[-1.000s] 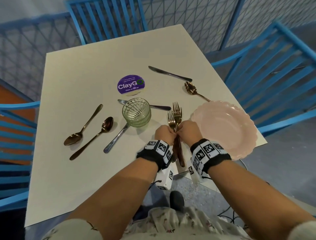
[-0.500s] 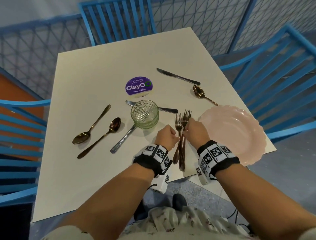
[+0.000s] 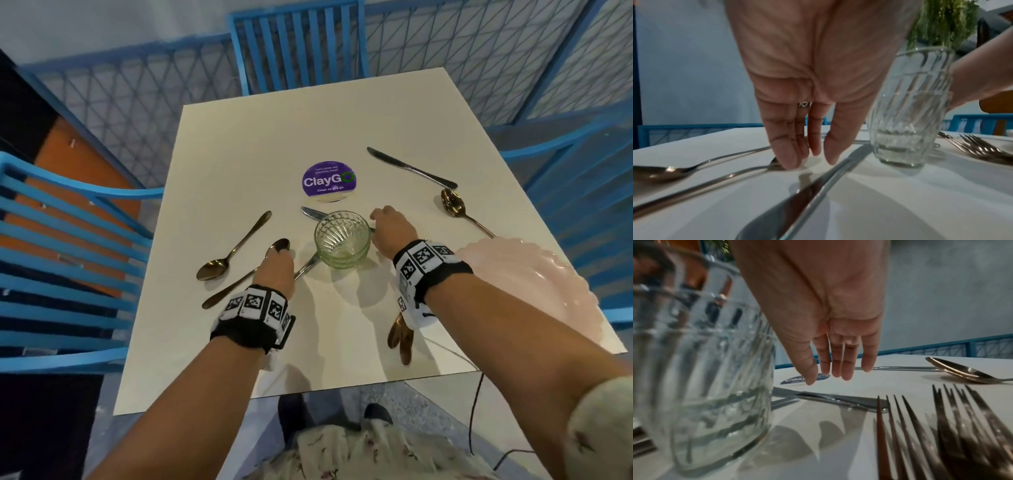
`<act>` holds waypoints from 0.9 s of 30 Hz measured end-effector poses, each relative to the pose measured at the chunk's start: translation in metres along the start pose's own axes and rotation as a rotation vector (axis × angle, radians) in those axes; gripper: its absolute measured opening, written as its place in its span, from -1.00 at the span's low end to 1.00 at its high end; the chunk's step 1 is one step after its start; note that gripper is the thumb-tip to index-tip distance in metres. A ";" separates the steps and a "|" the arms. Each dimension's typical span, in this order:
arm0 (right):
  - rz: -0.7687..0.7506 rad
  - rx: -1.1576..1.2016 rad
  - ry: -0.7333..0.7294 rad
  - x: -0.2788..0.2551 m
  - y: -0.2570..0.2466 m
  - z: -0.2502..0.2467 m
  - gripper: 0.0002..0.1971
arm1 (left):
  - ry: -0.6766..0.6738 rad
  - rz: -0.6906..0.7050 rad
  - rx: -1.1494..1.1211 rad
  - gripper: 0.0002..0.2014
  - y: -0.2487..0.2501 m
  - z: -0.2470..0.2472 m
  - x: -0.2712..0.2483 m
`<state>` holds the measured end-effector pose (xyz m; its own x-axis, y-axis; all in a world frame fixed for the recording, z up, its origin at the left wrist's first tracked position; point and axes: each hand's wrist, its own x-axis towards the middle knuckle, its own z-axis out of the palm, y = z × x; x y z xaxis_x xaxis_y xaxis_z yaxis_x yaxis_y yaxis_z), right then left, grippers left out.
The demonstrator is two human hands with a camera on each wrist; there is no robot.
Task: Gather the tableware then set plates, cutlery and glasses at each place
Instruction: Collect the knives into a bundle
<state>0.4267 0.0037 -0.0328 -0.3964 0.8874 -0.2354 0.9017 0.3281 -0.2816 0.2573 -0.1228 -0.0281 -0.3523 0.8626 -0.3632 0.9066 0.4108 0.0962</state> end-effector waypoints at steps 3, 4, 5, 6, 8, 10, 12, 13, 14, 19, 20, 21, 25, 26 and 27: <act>0.026 -0.102 -0.070 0.010 -0.002 0.005 -0.61 | -0.018 0.020 0.063 -0.61 -0.004 0.014 0.004; 0.035 -0.127 -0.084 0.011 -0.002 0.007 -0.63 | -0.015 0.022 0.081 -0.64 -0.004 0.017 0.004; 0.044 -0.143 -0.089 0.012 -0.003 0.009 -0.64 | -0.012 0.024 0.093 -0.66 -0.004 0.019 0.003; 0.052 -0.152 -0.090 0.013 -0.003 0.012 -0.65 | -0.008 0.029 0.096 -0.67 -0.004 0.020 0.002; 0.063 -0.155 -0.093 0.014 -0.003 0.014 -0.66 | -0.011 0.051 0.085 -0.69 -0.005 0.024 0.003; 0.059 -0.150 -0.101 0.016 -0.004 0.015 -0.67 | -0.020 0.051 0.087 -0.69 -0.005 0.026 0.003; 0.049 -0.146 -0.109 0.018 -0.005 0.012 -0.68 | -0.031 0.065 0.110 -0.69 -0.005 0.030 0.004; 0.053 -0.147 -0.119 0.018 -0.005 0.010 -0.68 | -0.034 0.075 0.116 -0.68 -0.005 0.031 0.003; 0.061 -0.144 -0.132 0.018 -0.006 0.007 -0.69 | -0.049 0.083 0.113 -0.68 -0.005 0.031 0.004; 0.064 -0.134 -0.176 0.015 -0.010 -0.002 -0.70 | -0.142 0.096 0.108 -0.68 -0.007 0.020 0.010; 0.064 -0.132 -0.179 0.014 -0.011 -0.002 -0.70 | -0.114 0.082 0.083 -0.66 -0.007 0.018 0.009; 0.070 -0.126 -0.182 0.013 -0.011 -0.003 -0.71 | -0.088 0.054 0.048 -0.63 -0.008 0.018 0.009; 0.101 -0.066 -0.169 0.008 -0.006 -0.004 -0.72 | -0.008 0.033 -0.104 -0.63 -0.011 0.011 0.010; 0.114 -0.046 -0.162 0.007 -0.005 -0.005 -0.72 | 0.016 0.033 -0.160 -0.67 -0.011 0.005 0.011; 0.120 -0.021 -0.150 0.005 -0.004 -0.007 -0.72 | 0.042 0.039 -0.223 -0.70 -0.011 0.000 0.012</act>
<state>0.4221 0.0092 -0.0266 -0.3054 0.8630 -0.4024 0.9469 0.2309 -0.2236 0.2434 -0.1174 -0.0337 -0.3319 0.8886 -0.3166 0.8477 0.4282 0.3132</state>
